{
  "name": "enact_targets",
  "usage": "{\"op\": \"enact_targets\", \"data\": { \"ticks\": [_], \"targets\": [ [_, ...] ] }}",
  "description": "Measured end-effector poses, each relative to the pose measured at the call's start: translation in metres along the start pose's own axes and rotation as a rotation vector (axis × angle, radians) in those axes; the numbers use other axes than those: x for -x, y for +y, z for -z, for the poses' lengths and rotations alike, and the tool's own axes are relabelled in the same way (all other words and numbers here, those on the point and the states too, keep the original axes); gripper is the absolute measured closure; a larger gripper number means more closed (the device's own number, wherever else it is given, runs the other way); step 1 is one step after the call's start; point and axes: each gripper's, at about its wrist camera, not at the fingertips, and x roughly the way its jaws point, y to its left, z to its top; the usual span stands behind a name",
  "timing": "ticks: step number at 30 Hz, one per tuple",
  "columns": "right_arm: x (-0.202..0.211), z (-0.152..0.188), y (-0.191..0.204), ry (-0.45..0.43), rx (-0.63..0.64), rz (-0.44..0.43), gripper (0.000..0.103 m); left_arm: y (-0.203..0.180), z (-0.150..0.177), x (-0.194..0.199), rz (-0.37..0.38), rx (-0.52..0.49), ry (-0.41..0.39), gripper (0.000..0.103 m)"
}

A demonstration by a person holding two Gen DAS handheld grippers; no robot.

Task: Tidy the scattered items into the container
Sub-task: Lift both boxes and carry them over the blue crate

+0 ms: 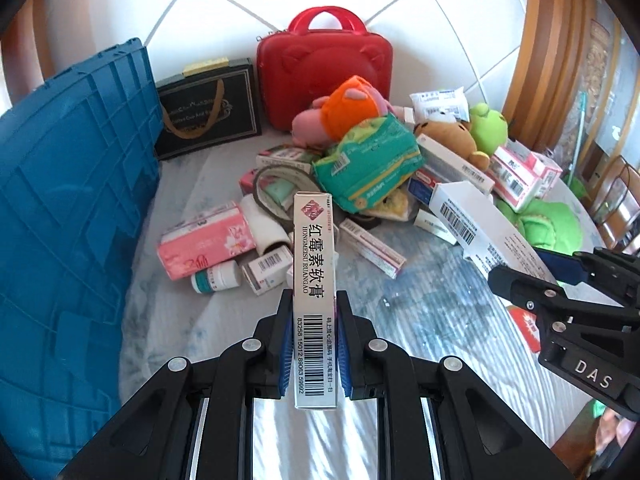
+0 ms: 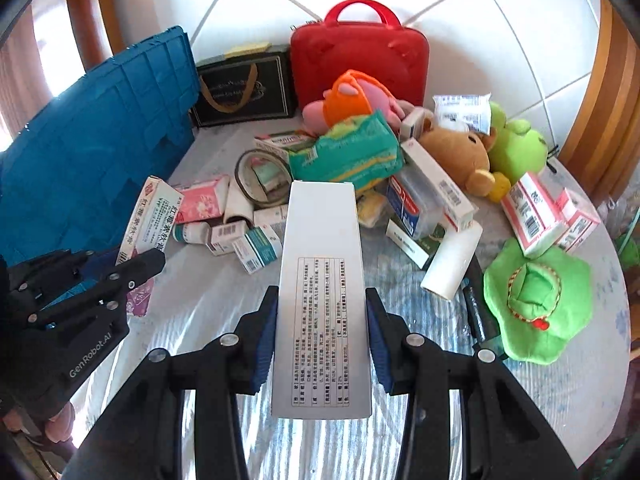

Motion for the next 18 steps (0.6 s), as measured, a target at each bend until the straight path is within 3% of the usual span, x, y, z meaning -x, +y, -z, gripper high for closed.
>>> {"op": "enact_targets", "data": {
  "ticks": [9, 13, 18],
  "targets": [
    [0.078, -0.067, 0.066, -0.207, 0.162, -0.038, 0.063, 0.051, -0.036, 0.092, -0.088, 0.065, -0.186, 0.085],
    [0.105, -0.094, 0.113, -0.287, 0.240, -0.088, 0.063, 0.087, -0.047, 0.135, -0.165, 0.103, -0.259, 0.085],
    [0.124, -0.115, 0.179, -0.342, 0.329, -0.169, 0.063, 0.144, -0.048, 0.172, -0.269, 0.180, -0.292, 0.085]
  ]
}}
